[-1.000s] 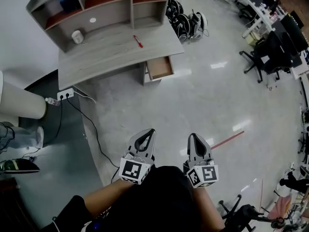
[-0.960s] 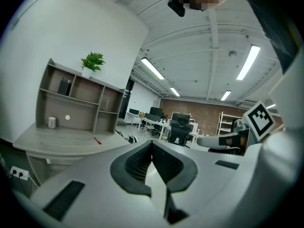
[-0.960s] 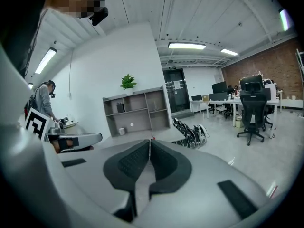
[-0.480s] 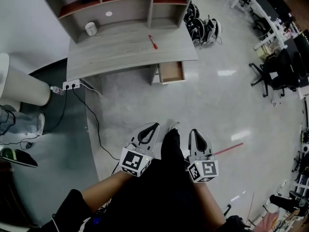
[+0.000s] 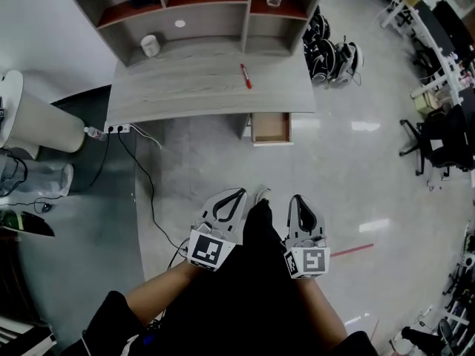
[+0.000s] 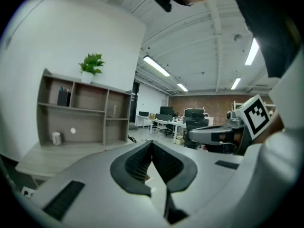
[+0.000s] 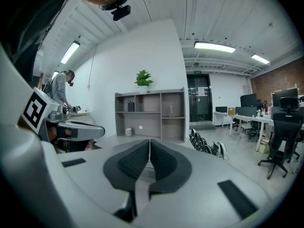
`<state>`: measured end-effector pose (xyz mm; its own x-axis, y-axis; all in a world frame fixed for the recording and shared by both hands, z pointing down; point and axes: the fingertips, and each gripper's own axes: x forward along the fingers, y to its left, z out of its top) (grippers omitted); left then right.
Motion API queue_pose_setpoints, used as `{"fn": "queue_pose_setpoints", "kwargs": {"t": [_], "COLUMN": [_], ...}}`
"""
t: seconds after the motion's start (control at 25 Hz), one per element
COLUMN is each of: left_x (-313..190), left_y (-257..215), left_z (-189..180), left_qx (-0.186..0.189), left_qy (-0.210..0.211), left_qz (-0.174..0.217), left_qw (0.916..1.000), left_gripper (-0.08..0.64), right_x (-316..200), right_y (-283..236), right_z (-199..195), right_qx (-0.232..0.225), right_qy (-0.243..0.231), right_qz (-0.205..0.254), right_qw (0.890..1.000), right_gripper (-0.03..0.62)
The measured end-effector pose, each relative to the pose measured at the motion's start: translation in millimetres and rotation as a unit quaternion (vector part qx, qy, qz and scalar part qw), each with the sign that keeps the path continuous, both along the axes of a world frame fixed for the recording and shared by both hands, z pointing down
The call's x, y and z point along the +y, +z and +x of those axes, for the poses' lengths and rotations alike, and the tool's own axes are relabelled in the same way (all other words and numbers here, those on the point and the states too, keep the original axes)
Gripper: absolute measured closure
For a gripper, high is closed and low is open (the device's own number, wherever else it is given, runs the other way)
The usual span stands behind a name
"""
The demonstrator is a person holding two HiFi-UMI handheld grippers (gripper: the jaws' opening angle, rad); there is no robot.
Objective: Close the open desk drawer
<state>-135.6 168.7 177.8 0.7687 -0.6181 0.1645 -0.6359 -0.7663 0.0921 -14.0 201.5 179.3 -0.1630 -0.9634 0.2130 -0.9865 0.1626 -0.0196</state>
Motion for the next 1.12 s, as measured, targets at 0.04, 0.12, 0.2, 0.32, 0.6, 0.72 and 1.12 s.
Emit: {"fn": "queue_pose_setpoints", "kwargs": {"t": [0.04, 0.12, 0.2, 0.32, 0.6, 0.72, 1.12], "left_x": [-8, -27, -45, -63, -106, -118, -147], "left_y": [-1, 6, 22, 44, 93, 114, 204], "left_z": [9, 27, 44, 71, 100, 104, 109], "left_qx": [-0.003, 0.001, 0.000, -0.038, -0.084, -0.096, -0.082], "left_qy": [-0.010, -0.024, -0.038, -0.046, -0.098, -0.120, -0.144], "left_qz": [0.013, -0.002, -0.039, -0.054, -0.059, -0.056, -0.125], "left_qw": [0.9999, 0.9997, 0.9985, 0.9968, 0.9898, 0.9866, 0.9783], "left_gripper": [0.546, 0.546, 0.546, 0.546, 0.545, 0.546, 0.545], "right_x": [-9, -29, -47, -70, -122, -137, -168], "right_y": [5, 16, 26, 42, 87, 118, 212], "right_z": [9, 27, 43, 67, 111, 123, 137], "right_qx": [-0.003, -0.012, -0.013, -0.014, -0.014, -0.015, 0.005], "right_qy": [-0.005, -0.013, -0.027, -0.054, -0.087, -0.095, -0.098], "right_qz": [-0.001, -0.009, -0.018, -0.037, -0.054, -0.071, -0.116], "right_qw": [1.000, 1.000, 0.999, 0.998, 0.995, 0.993, 0.988], "right_gripper": [0.574, 0.574, 0.574, 0.574, 0.574, 0.574, 0.572]}}
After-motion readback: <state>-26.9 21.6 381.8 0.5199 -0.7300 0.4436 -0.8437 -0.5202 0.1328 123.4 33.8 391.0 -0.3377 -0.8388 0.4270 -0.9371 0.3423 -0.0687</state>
